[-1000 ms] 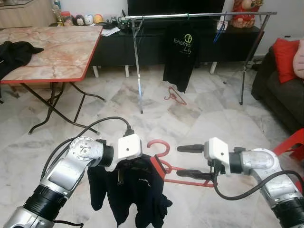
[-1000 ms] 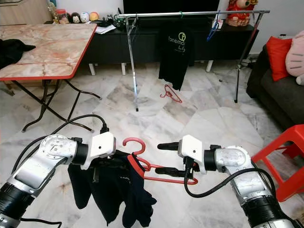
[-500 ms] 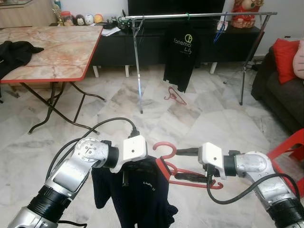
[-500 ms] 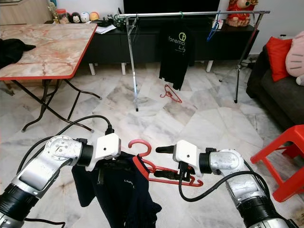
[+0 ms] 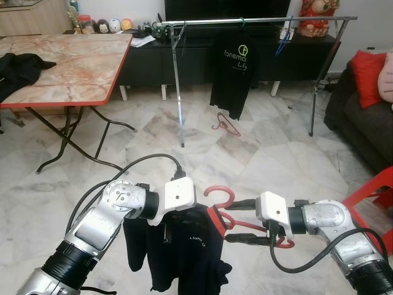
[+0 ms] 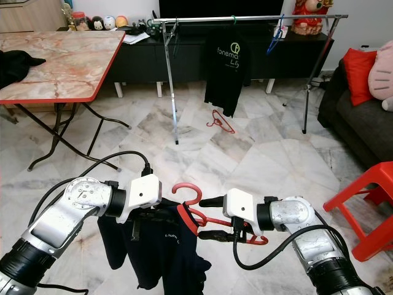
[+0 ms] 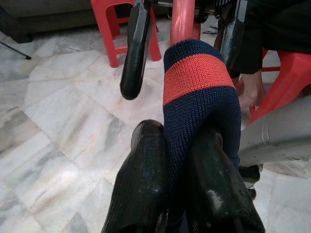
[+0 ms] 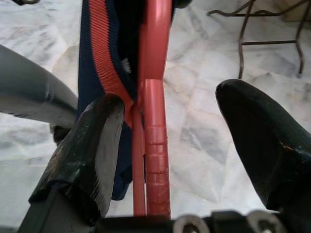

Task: Hang hanger

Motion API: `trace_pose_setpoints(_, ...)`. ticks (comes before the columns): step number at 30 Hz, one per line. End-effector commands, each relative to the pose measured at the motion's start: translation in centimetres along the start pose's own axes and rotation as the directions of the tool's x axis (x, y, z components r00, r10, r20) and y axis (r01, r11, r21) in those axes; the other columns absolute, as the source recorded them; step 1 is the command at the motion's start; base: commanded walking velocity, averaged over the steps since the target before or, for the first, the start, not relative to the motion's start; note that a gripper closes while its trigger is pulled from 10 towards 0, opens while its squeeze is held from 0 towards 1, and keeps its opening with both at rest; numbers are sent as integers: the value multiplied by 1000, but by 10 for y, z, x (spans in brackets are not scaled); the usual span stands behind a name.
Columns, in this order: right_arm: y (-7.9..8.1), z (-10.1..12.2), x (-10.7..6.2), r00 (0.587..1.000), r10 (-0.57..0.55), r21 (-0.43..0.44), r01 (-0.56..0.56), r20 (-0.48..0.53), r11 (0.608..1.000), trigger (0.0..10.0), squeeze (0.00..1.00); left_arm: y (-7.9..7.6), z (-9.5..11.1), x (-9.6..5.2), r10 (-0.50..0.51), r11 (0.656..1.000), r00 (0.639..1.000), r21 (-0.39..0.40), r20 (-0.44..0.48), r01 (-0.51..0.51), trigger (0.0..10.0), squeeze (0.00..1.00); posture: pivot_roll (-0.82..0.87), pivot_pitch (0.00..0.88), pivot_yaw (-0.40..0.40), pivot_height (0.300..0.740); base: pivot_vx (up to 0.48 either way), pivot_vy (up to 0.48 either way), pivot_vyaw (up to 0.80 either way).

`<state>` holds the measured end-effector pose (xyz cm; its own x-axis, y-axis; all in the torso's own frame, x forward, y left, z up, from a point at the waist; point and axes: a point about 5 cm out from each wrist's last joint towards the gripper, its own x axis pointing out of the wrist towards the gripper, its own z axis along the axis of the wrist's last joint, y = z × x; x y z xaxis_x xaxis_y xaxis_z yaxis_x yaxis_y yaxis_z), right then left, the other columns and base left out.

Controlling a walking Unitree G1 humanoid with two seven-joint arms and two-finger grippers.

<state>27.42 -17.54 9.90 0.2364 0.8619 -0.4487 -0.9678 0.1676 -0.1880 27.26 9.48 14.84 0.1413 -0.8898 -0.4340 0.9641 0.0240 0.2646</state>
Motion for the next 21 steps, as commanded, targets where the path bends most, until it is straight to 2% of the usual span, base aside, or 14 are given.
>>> trace_pose_setpoints(1, -4, 2, 2, 1000, -27, -16, 27, 5, 1000, 10000, 0, 3, 13, 0, 10, 999, 999, 51, 31, -11, 10000, 0, -8, 0, -37, 740, 0, 0, 0)
trace_pose_setpoints(5, -8, 7, 4, 998, -54, -11, 55, 41, 998, 10000, 0, 1, 14, 2, 3, 999, 999, 49, 38, -5, 10000, 0, -9, 0, -37, 740, 0, 0, 0)
trace_pose_setpoints(9, 2, 6, 4, 998, 25, 17, -26, 52, 1000, 10000, 0, 2, 14, 3, 8, 999, 999, 51, 40, -10, 10000, 0, -9, 0, -36, 740, 0, 0, 0)
trace_pose_setpoints(13, 5, 4, 5, 998, 39, 28, -41, 43, 999, 10000, 0, 2, 14, 2, 10, 999, 999, 51, 39, -12, 10000, 0, -7, 0, -36, 740, 0, 0, 0)
trace_pose_setpoints(14, 5, 4, 5, 998, 39, 29, -40, 44, 999, 8863, 0, 2, 14, 2, 11, 999, 999, 51, 39, -13, 10000, 0, -7, 0, -36, 740, 0, 0, 0)
trace_pose_setpoints(15, 5, 3, 5, 998, 40, 30, -41, 44, 999, 5059, 0, 2, 13, 2, 12, 999, 999, 50, 37, -14, 10000, 0, -7, 0, -36, 740, 0, 0, 0)
trace_pose_setpoints(16, 6, 3, 4, 998, 44, 40, -45, 43, 998, 0, 0, 3, 13, 2, 15, 999, 999, 50, 35, -17, 10000, 0, -7, 0, -36, 740, 0, 0, 0)
trace_pose_setpoints(21, 7, 2, 3, 998, 50, 40, -51, 39, 998, 0, 0, 3, 13, 2, 19, 999, 999, 50, 34, -20, 10000, 0, -10, 0, -36, 740, 0, 0, 0)
